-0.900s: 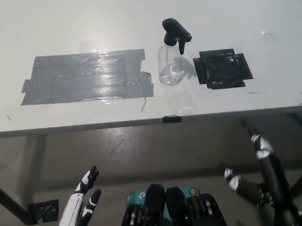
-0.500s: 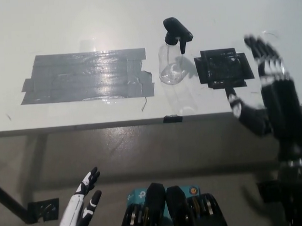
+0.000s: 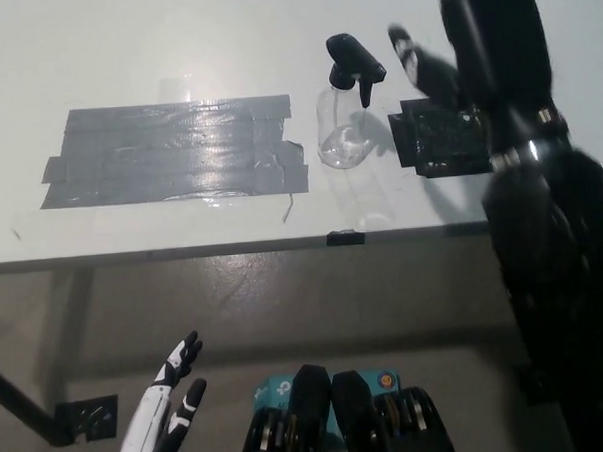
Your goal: The robot grabs the black lid of the spray bottle on the desk and places it on the black area of the desk
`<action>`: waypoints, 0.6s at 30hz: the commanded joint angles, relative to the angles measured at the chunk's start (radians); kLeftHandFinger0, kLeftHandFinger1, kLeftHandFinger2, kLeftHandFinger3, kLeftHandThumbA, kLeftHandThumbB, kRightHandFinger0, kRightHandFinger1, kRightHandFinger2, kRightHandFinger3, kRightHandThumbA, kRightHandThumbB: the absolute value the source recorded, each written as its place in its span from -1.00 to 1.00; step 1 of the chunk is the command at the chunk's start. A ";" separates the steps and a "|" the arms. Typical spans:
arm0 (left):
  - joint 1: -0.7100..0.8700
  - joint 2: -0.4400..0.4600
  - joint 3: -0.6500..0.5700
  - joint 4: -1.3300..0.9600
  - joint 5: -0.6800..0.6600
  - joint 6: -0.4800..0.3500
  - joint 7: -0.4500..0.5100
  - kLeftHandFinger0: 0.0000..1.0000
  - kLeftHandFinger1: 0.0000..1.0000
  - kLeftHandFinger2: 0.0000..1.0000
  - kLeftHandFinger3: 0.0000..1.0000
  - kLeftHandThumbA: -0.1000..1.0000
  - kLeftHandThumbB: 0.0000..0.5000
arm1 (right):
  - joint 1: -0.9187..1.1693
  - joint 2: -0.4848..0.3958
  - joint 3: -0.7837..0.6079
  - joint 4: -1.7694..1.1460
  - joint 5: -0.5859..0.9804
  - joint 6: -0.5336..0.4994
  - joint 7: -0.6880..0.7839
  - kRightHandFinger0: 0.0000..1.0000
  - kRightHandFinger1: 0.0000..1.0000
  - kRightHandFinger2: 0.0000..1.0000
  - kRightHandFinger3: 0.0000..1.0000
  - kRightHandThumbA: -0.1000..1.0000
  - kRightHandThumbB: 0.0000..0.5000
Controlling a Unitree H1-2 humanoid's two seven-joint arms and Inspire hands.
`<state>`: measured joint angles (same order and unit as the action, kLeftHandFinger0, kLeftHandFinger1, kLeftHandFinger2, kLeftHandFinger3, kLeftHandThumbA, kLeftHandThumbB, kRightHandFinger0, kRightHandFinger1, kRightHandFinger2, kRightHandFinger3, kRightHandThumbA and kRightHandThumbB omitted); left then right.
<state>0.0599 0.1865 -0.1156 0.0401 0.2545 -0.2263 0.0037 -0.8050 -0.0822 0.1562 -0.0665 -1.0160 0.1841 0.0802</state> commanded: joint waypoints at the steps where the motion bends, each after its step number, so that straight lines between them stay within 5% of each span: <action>1: -0.008 -0.006 -0.008 -0.024 0.036 -0.018 0.009 1.00 1.00 1.00 1.00 1.00 -0.30 | -0.108 0.026 0.021 0.082 -0.058 0.119 0.022 1.00 1.00 1.00 1.00 0.47 0.68; 6: -0.007 -0.005 -0.008 -0.031 0.037 -0.017 0.007 1.00 1.00 1.00 1.00 1.00 -0.29 | -0.173 0.053 0.041 0.231 -0.052 0.158 -0.028 1.00 1.00 1.00 1.00 0.53 0.80; 18: -0.016 0.004 -0.011 -0.045 0.051 -0.007 -0.006 1.00 1.00 1.00 1.00 1.00 -0.32 | -0.232 0.108 0.053 0.497 0.006 0.248 -0.099 1.00 1.00 1.00 1.00 0.72 0.75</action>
<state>0.0502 0.1863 -0.1223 0.0305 0.2908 -0.2239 0.0034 -0.9716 0.0053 0.2090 0.4050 -1.0346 0.3759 0.0481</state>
